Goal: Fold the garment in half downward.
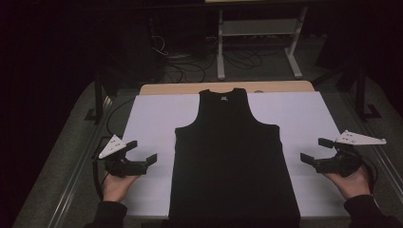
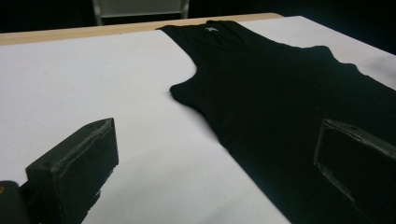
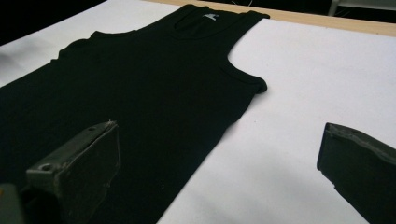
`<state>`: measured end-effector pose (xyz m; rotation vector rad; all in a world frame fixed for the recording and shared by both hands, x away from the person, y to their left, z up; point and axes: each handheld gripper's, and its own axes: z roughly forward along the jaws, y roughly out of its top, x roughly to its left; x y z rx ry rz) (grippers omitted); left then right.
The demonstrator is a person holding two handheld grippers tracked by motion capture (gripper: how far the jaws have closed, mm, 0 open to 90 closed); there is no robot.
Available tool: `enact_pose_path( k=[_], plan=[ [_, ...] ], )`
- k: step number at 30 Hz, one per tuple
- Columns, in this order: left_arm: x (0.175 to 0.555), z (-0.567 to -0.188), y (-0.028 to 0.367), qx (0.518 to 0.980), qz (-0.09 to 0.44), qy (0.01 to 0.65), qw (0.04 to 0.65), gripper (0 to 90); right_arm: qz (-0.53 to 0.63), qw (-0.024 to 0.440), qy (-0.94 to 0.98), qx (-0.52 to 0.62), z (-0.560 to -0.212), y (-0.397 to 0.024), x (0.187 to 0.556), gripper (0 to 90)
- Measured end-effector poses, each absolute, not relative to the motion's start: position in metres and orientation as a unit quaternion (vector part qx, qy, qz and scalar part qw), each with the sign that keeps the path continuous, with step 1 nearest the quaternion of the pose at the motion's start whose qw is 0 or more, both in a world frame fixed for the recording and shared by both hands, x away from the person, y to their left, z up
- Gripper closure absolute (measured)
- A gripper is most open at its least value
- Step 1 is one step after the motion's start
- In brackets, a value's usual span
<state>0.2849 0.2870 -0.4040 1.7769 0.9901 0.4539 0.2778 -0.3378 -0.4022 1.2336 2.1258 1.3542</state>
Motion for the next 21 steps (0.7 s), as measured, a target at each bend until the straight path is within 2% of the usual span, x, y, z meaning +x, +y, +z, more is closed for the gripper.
enact_pose_path(
  k=[7,21],
  plan=[
    [0.289,-0.402,0.285,0.744,0.202,0.414,0.484,0.0,0.475,0.175,0.745,0.435,-0.396,-0.337,0.279,0.0],
    [0.302,-0.392,0.276,0.758,0.196,0.403,0.474,0.0,0.47,0.166,0.751,0.434,-0.386,-0.334,0.289,0.0]
  ],
)
